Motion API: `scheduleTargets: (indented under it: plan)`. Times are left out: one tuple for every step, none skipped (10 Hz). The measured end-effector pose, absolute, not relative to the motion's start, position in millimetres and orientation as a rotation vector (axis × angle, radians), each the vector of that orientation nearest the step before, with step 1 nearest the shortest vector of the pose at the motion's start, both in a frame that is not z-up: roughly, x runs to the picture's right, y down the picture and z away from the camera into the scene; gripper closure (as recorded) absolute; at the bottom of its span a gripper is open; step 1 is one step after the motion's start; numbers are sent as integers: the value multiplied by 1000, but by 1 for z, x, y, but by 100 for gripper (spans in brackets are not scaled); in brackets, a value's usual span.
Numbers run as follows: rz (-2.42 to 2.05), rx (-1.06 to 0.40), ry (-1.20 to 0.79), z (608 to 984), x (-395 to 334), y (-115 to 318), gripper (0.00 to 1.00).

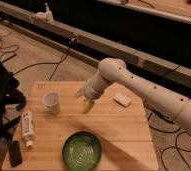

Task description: Place the ceramic cup in the ceramic bowl

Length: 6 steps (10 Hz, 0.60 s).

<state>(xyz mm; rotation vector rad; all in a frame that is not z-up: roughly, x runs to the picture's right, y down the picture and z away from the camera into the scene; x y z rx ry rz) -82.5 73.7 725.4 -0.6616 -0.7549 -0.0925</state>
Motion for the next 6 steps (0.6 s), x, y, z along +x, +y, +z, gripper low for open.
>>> scheduleTargets:
  plan:
    - [-107,-668,-773,730,-96,73,35]
    - [-128,-678,-789,736,-110,71,35]
    - [-150,-689,-800,743,-124,70,35]
    - [-168,-697,-808,750,-136,67,35]
    - [-191,-707,-816,760,-151,64,35]
    - [-210,-716,-822,768,-165,61,35]
